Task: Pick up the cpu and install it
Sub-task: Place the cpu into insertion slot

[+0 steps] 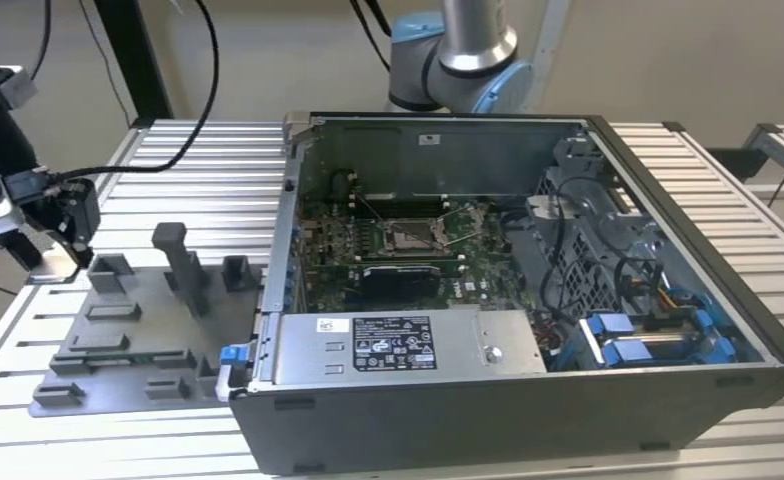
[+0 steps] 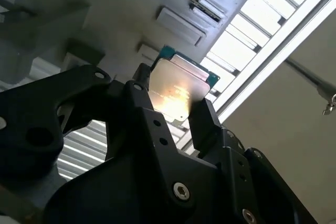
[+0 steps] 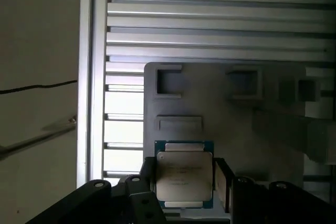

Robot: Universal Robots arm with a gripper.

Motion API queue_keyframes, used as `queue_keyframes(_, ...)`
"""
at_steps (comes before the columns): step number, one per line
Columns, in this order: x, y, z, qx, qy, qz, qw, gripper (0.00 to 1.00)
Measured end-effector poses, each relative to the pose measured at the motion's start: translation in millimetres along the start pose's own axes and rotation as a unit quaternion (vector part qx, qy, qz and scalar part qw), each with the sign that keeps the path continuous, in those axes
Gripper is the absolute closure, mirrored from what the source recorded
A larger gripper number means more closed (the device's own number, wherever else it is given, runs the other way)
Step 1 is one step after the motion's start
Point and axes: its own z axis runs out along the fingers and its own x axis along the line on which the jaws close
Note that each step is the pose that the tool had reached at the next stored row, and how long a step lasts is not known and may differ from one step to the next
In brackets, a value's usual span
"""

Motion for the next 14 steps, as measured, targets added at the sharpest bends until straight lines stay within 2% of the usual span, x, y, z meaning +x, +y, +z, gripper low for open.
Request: queue_keyframes(14, -1.2, 3.3, -63.4, 0.0000, 0.0000, 0.000, 1.00000, 1.00)
